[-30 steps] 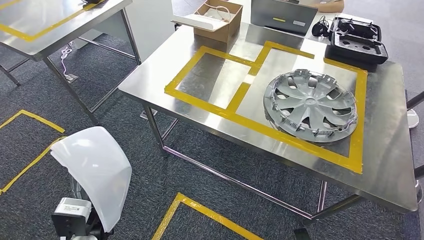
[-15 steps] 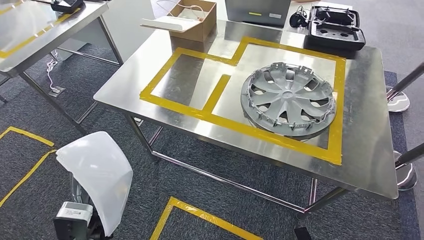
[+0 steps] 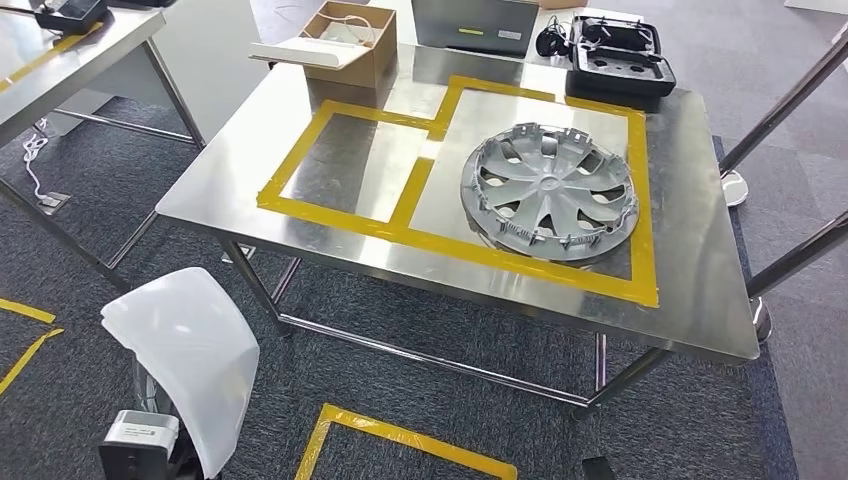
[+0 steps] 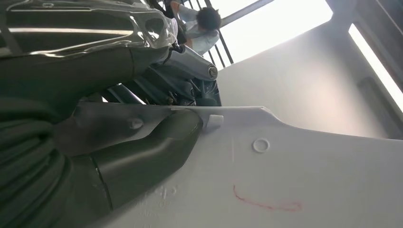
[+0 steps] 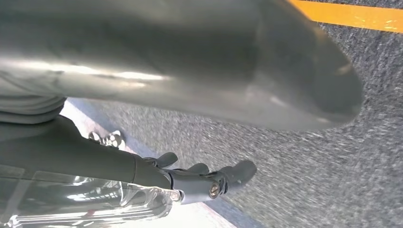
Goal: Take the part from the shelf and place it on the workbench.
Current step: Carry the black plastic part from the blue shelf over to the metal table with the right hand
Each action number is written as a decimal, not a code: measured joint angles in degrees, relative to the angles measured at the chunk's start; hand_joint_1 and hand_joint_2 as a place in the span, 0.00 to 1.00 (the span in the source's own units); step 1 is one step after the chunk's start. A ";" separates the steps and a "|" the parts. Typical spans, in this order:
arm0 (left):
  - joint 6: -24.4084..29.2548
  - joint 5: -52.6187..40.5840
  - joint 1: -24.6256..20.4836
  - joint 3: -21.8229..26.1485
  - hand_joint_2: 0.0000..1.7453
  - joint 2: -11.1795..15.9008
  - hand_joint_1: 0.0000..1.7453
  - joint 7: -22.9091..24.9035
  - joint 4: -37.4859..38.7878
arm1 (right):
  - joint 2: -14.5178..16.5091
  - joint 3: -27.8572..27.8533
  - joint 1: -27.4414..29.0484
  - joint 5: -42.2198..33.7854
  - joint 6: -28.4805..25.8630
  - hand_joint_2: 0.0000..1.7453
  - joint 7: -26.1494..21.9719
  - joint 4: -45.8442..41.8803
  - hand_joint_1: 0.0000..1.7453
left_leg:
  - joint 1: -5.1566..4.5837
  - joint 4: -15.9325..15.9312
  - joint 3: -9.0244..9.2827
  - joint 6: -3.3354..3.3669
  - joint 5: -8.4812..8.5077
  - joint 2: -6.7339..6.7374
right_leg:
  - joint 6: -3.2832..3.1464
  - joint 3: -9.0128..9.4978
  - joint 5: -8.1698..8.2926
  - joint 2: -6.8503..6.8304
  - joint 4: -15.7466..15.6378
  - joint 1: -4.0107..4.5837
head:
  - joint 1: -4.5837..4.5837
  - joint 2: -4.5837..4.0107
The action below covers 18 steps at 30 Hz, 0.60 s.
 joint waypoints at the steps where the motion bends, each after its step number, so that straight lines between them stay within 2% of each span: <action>1: -0.26 -0.28 0.06 0.00 1.00 -0.05 1.00 0.19 -0.03 | -0.01 0.00 0.06 -0.10 -0.02 0.00 0.03 0.00 0.00 | -0.14 0.01 0.01 0.09 -0.05 0.60 | 0.02 -1.61 -1.22 -0.17 3.44 0.03 | -0.01 0.00; 2: -0.51 -0.51 0.04 -0.01 1.00 -0.14 1.00 0.40 -0.04 | -0.01 -0.01 0.19 -0.22 -0.04 0.00 0.06 0.00 0.00 | -0.25 0.02 0.05 0.16 -0.11 1.15 | -0.02 -2.36 -1.46 -0.23 5.16 0.08 | -0.01 0.00; 3: -0.74 -0.69 -0.03 -0.02 1.00 -0.25 1.00 0.60 -0.04 | -0.01 -0.03 0.33 -0.30 -0.05 0.00 0.08 0.00 0.00 | -0.35 0.04 0.14 0.20 -0.19 1.70 | -0.14 -1.94 -0.62 -0.35 4.53 0.13 | 0.00 0.00; 4: -0.90 -0.85 -0.15 -0.02 1.00 -0.36 1.00 0.76 -0.04 | -0.02 -0.04 0.43 -0.36 -0.05 0.00 0.08 0.00 0.00 | -0.42 0.06 0.28 0.20 -0.30 2.22 | -0.33 -0.36 1.05 -0.66 1.60 0.21 | 0.00 0.00; 5: -0.99 -0.97 -0.29 -0.01 1.00 -0.44 1.00 0.88 -0.04 | -0.04 -0.05 0.45 -0.39 -0.05 0.00 0.08 -0.01 0.00 | -0.50 0.10 0.46 0.12 -0.44 2.70 | -0.61 1.91 2.91 -1.59 -2.67 0.36 | 0.02 0.00; 7: -1.05 -1.21 -0.54 0.01 1.00 -0.56 1.00 1.03 -0.05 | -0.05 -0.05 0.30 -0.37 -0.05 0.00 0.09 -0.01 0.00 | -0.88 0.31 0.67 -0.31 -0.85 3.61 | -1.28 5.38 5.06 -3.56 -9.30 0.74 | -0.06 0.00; 8: -1.06 -1.34 -0.60 0.02 1.00 -0.61 1.00 1.07 -0.07 | -0.05 -0.05 0.24 -0.32 -0.06 0.00 0.08 -0.01 0.00 | -1.04 0.39 0.71 -0.54 -0.99 4.01 | -1.56 6.03 5.32 -4.07 -10.66 0.92 | -0.12 0.00; 10: -1.08 -1.67 -0.64 0.03 1.00 -0.75 1.00 1.13 -0.14 | -0.02 -0.05 0.24 -0.06 -0.35 0.00 -0.25 -0.01 0.00 | -1.09 0.38 0.76 -0.93 -1.11 4.68 | -2.00 5.94 5.42 -3.27 -10.92 1.02 | -0.21 0.00; 11: -1.09 -1.83 -0.64 0.04 1.00 -0.82 1.00 1.16 -0.24 | 0.02 -0.05 0.24 0.11 -0.63 0.00 -0.45 -0.01 0.00 | -1.00 0.55 0.69 -1.24 -1.35 4.31 | -2.19 5.91 5.54 -2.91 -11.01 0.90 | -0.21 0.00; 13: -1.08 -2.12 -0.49 0.11 1.00 -0.89 1.00 1.21 -0.55 | 0.04 -0.06 0.06 0.42 -1.17 0.00 -0.68 -0.03 0.00 | -0.69 3.38 -0.55 -1.97 -3.37 2.15 | -2.65 5.92 5.78 -2.27 -11.19 0.47 | -0.30 0.00; 14: -1.08 -2.21 -0.33 0.16 1.00 -0.87 1.00 1.23 -0.65 | 0.04 -0.06 -0.09 0.51 -1.31 0.00 -0.68 -0.04 0.00 | -0.49 6.59 -2.06 -2.30 -5.13 0.84 | -2.78 5.88 5.84 -2.00 -11.21 0.32 | -0.37 0.00; 16: -1.09 -2.30 0.08 0.23 1.00 -0.82 1.00 1.24 -0.71 | 0.03 -0.05 -0.28 0.67 -1.36 0.00 -0.60 -0.04 0.00 | -0.17 14.21 -5.80 -2.63 -8.31 -0.12 | -2.90 5.76 5.89 -1.50 -11.20 0.17 | -0.40 0.00; 17: -1.09 -2.31 0.23 0.24 1.00 -0.81 1.00 1.24 -0.70 | 0.04 -0.05 -0.29 0.73 -1.36 0.00 -0.54 -0.04 0.00 | -0.03 16.41 -7.02 -2.71 -8.71 -0.18 | -2.90 5.74 5.90 -1.28 -11.20 0.12 | -0.40 0.00; 18: -1.10 -2.33 0.30 0.24 1.00 -0.79 1.00 1.23 -0.70 | 0.04 -0.04 -0.29 0.78 -1.36 0.00 -0.47 -0.04 0.00 | 0.11 16.41 -7.19 -2.75 -7.96 -0.18 | -2.87 5.77 5.91 -1.09 -11.19 0.05 | -0.39 0.00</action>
